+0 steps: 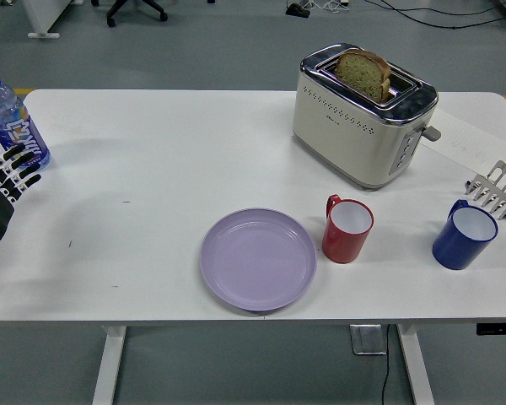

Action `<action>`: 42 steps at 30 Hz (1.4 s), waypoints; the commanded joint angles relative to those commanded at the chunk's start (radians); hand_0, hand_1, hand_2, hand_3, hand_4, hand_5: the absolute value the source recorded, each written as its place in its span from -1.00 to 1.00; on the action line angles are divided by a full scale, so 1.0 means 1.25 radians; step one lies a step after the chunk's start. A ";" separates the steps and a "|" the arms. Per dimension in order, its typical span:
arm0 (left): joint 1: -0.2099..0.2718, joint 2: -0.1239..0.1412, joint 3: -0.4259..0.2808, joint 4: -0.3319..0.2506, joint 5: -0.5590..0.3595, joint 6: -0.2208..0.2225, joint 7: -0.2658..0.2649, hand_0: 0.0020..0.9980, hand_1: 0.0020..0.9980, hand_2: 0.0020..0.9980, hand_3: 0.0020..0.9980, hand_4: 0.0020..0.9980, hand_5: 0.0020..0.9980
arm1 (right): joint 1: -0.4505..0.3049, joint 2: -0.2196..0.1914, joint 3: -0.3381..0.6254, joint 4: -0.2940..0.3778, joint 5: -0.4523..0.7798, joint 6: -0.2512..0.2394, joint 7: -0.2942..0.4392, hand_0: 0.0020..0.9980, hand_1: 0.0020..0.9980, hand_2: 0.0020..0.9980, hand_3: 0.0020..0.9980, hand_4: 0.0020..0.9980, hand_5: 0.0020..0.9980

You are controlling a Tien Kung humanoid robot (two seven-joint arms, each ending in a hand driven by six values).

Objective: Push plate across desktop

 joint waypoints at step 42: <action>0.003 -0.002 -0.004 0.011 0.000 0.002 -0.002 0.63 0.65 0.67 0.60 -0.02 1.00 | 0.001 0.000 0.002 0.000 -0.002 -0.001 -0.001 0.22 0.09 0.25 0.26 -0.74 -0.29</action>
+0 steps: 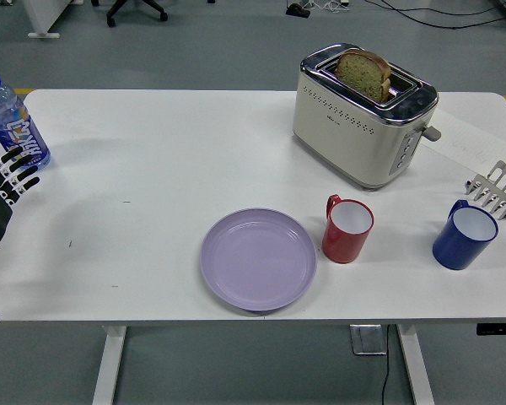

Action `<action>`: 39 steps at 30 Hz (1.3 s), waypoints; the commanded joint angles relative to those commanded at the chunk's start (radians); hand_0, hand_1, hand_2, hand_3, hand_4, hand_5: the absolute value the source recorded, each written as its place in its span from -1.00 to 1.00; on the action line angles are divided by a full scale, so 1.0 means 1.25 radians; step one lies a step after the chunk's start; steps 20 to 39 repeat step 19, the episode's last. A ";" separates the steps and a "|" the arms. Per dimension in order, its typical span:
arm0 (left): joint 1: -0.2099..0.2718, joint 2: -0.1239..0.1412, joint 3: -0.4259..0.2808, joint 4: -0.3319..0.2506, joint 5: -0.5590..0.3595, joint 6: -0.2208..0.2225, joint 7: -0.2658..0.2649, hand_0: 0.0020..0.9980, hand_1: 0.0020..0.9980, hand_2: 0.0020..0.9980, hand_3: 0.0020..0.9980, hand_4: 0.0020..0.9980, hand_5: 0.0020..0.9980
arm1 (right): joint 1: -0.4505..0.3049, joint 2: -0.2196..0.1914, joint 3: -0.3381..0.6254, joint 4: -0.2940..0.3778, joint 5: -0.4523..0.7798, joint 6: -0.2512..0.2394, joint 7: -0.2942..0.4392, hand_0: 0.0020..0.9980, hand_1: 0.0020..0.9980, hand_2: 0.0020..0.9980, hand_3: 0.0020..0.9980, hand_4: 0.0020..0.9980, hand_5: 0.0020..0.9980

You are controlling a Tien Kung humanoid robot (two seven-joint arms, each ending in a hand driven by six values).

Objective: Push plate across desktop

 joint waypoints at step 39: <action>-0.001 0.000 -0.005 0.003 0.000 -0.004 0.001 0.63 0.65 0.67 0.60 -0.02 1.00 | 0.003 0.000 -0.001 0.000 0.001 0.000 0.000 0.22 0.09 0.26 0.26 -0.74 -0.29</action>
